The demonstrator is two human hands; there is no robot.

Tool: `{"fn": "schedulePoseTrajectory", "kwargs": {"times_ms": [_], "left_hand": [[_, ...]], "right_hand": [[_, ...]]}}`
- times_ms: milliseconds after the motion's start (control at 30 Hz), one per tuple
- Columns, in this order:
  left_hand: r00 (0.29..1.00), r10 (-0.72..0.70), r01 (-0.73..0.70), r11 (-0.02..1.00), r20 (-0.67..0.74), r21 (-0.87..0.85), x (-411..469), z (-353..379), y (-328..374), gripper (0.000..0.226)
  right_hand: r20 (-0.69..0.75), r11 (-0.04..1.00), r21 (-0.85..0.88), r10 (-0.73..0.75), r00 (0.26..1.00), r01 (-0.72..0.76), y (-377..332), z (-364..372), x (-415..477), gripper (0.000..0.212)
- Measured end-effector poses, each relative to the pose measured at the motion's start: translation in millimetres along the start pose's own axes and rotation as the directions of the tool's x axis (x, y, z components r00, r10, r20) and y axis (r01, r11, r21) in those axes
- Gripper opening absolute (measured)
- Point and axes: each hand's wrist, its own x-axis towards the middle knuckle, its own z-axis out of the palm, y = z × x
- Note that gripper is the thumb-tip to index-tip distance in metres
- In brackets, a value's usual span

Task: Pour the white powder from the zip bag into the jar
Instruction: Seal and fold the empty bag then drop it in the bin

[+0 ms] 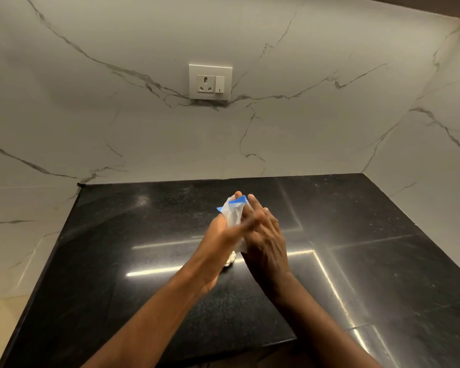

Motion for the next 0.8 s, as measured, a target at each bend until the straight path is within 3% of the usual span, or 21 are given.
{"fn": "schedulePoseTrajectory", "kwargs": {"times_ms": [67, 133, 233, 300, 367, 433, 500, 567, 633, 700, 800], "left_hand": [[0.997, 0.017, -0.009, 0.996, -0.077, 0.091, 3.9, 3.7, -3.7, 0.041], [0.985, 0.011, 0.003, 0.997, -0.169, 0.077, 6.6, 2.2, -4.9, 0.028], [0.971, -0.047, 0.052, 0.999, -0.234, 0.015, 7.3, -5.9, -3.9, 0.026], [0.973, -0.085, 0.091, 0.996, -0.215, 0.019, 5.2, -11.4, -0.4, 0.026], [0.975, -0.113, 0.122, 0.992, -0.191, 0.032, 3.3, -17.3, 3.3, 0.024], [0.983, -0.133, 0.145, 0.986, -0.13, 0.087, 1.3, -22.2, 9.2, 0.022], [0.985, -0.161, 0.169, 0.974, -0.06, 0.151, -0.2, -25.8, 15.8, 0.018], [0.976, -0.217, 0.214, 0.962, 0.003, 0.168, 0.3, -30.7, 19.0, 0.021], [0.962, -0.263, 0.251, 0.959, 0.079, 0.133, 1.0, -35.2, 19.7, 0.035], [0.958, -0.261, 0.246, 0.961, 0.119, 0.13, 1.1, -39.3, 20.0, 0.044], [0.968, -0.238, 0.221, 0.959, 0.078, 0.18, 2.0, -43.2, 21.8, 0.049]], "right_hand": [[0.059, 0.998, -0.055, -0.022, 0.998, 0.026, 1.3, 0.8, 1.9, 0.067], [0.123, 0.999, -0.031, -0.029, 0.992, 0.033, 0.8, 0.8, 2.9, 0.076], [0.237, 0.945, 0.296, 0.065, 0.969, -0.136, -0.2, -6.2, 1.0, 0.086], [0.365, 0.742, 0.577, 0.14, 0.92, -0.342, 0.3, -20.1, -3.4, 0.085], [0.516, 0.424, 0.731, 0.171, 0.84, -0.535, 0.0, -41.3, -5.6, 0.09], [0.618, 0.146, 0.758, 0.15, 0.772, -0.636, -2.5, -61.6, -0.8, 0.094], [0.675, 0.011, 0.726, 0.18, 0.715, -0.688, -2.1, -72.8, 7.2, 0.089], [0.729, -0.013, 0.667, 0.219, 0.649, -0.745, 3.9, -77.9, 16.2, 0.071], [0.749, 0.03, 0.631, 0.237, 0.619, -0.775, 10.0, -78.5, 20.1, 0.046], [0.747, -0.001, 0.625, 0.291, 0.597, -0.781, 12.7, -76.7, 20.9, 0.03], [0.748, -0.086, 0.624, 0.352, 0.562, -0.777, 8.9, -72.7, 20.1, 0.027]]}}
